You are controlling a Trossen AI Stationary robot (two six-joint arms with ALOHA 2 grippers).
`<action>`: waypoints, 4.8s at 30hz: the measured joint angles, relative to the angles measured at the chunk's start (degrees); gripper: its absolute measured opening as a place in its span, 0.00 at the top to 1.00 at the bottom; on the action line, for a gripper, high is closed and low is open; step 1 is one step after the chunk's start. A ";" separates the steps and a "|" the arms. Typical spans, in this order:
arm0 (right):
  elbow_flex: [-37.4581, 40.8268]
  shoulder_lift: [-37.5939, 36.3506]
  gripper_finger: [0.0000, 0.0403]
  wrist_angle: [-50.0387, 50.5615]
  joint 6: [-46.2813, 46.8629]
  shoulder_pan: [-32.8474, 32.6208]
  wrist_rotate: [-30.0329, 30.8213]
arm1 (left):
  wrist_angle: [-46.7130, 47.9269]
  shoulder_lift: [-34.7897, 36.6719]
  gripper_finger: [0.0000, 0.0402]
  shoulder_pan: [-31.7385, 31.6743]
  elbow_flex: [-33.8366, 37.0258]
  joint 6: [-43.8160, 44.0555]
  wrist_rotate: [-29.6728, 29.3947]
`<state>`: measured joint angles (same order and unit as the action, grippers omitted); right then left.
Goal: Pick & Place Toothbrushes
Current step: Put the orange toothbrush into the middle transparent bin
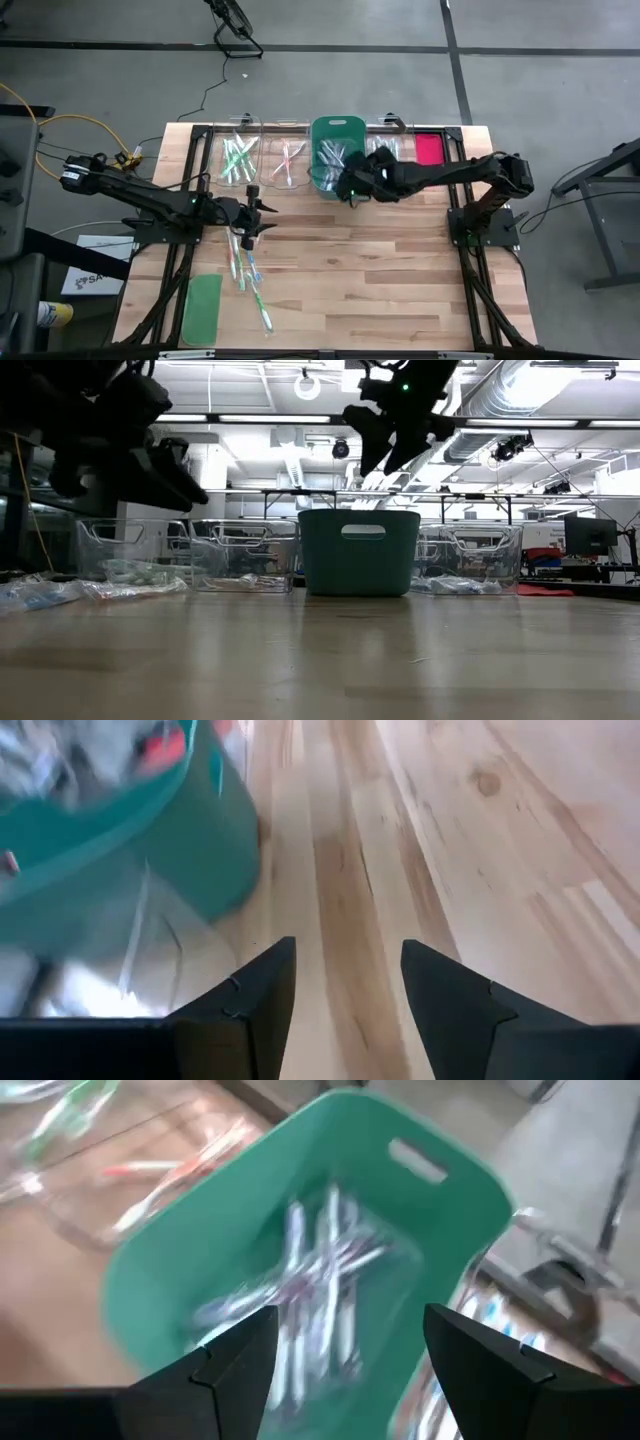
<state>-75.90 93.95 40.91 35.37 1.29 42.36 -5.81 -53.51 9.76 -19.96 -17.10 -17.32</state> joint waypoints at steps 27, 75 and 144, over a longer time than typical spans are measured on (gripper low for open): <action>-0.02 3.51 0.39 -0.79 18.85 -20.92 15.58 | 22.98 -16.15 0.56 0.02 -4.25 62.47 -9.03; 0.00 6.78 0.39 -4.37 17.45 -25.02 12.84 | 6.95 -17.59 0.98 0.00 -16.10 27.85 8.06; 0.02 6.78 0.39 -5.07 15.57 -24.01 12.81 | 31.70 -31.19 0.61 -40.34 -38.25 -81.35 8.11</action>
<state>-75.88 100.73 35.83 50.94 -22.72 55.16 25.90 -84.70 -30.58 -58.22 -98.46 -9.21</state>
